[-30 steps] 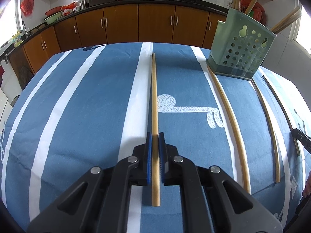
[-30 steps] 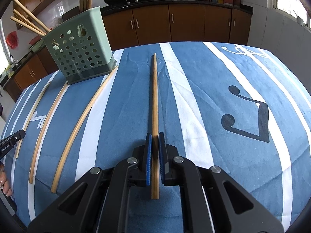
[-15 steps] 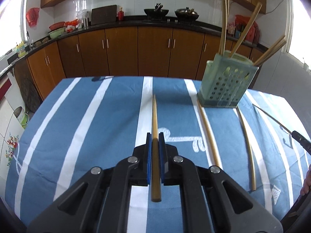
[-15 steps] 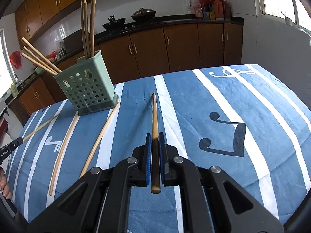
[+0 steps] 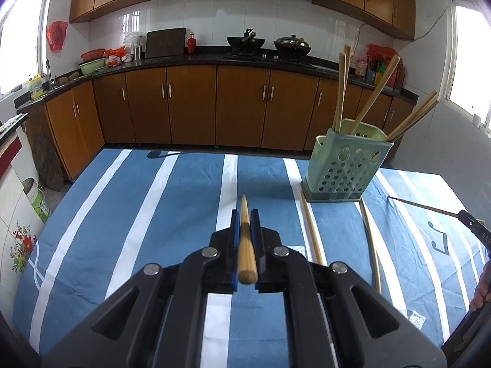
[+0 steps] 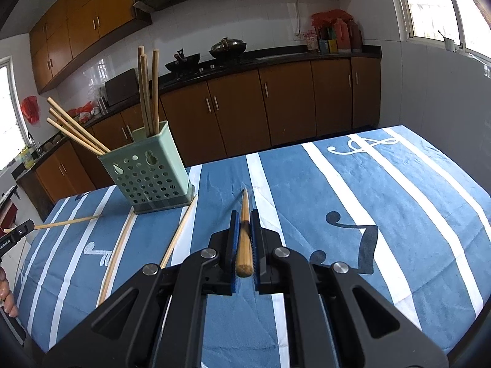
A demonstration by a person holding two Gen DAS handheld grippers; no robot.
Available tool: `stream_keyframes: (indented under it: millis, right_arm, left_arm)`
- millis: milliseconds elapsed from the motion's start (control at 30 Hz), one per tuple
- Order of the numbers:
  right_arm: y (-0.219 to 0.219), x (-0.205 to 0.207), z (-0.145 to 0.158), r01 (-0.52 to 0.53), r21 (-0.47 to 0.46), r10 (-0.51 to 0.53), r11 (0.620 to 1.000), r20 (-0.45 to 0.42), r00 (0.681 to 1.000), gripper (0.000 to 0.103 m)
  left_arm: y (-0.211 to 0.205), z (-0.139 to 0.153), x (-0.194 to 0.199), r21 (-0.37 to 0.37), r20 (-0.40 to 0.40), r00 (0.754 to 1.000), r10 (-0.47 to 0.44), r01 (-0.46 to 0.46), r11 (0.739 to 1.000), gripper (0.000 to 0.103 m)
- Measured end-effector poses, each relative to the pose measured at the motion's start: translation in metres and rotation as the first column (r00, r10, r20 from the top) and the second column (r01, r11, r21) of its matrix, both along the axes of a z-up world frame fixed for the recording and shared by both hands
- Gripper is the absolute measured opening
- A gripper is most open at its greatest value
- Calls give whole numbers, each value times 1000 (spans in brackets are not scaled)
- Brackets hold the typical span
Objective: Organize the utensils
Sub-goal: 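Lift both held chopsticks upright and carry them over the green holder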
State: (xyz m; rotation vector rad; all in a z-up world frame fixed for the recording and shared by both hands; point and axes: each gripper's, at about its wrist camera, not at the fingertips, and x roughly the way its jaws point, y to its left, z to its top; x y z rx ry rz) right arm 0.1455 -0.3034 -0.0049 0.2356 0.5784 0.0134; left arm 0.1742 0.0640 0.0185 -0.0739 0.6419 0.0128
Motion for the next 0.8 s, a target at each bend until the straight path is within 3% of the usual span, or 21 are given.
stream_keyframes:
  millis: [800]
  right_arm:
    - [2,-5,49,-20,12,18,1000,126,992,8]
  left_arm:
    - [-11,52,-10,-4,116,991,-62,63,998,8]
